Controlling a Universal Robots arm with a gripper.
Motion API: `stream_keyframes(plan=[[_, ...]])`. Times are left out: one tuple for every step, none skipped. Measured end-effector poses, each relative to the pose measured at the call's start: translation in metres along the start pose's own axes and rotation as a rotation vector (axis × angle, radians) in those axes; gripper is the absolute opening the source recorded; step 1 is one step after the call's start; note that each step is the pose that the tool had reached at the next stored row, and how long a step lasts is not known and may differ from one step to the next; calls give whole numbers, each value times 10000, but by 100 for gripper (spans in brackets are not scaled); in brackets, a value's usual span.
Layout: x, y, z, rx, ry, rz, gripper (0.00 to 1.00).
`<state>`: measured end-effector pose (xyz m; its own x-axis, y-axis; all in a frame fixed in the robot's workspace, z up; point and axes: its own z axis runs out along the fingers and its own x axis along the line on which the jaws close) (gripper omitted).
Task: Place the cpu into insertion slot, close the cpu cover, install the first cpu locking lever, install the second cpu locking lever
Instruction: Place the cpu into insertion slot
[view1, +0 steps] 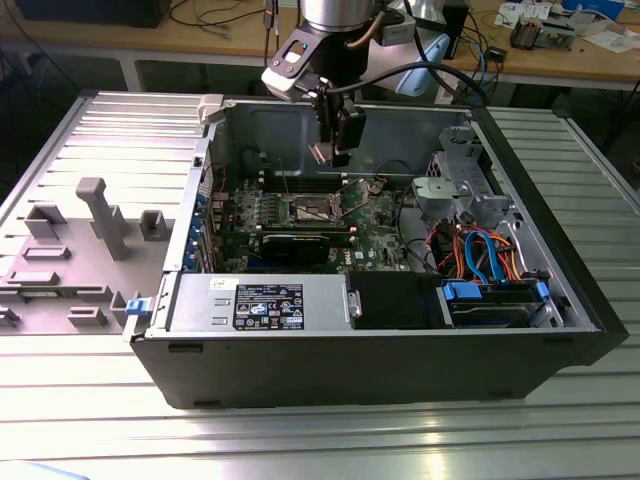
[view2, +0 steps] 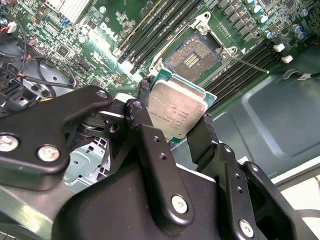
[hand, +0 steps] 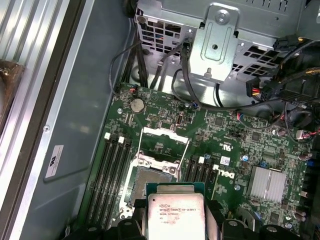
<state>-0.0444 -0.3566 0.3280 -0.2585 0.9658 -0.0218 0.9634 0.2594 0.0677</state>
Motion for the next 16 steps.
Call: stream_keyframes(plan=[[0,0,0,0,-2,8,55],[0,0,0,1,-4,16,55],[0,0,0,2,-8,34,55],[0,0,0,3,-13,50,55],[0,0,0,4,-17,65,55],[0,0,0,5,-21,78,55],[0,0,0,7,-25,90,55],[0,0,0,7,-27,98,55],[0,0,0,8,-30,108,55],[0,0,0,9,-33,119,55],[0,0,0,9,-36,130,55],[0,0,0,11,-40,142,55],[0,0,0,13,-46,162,55],[0,0,0,14,-50,178,55],[0,0,1,15,-54,191,55],[0,0,0,16,-59,204,55]])
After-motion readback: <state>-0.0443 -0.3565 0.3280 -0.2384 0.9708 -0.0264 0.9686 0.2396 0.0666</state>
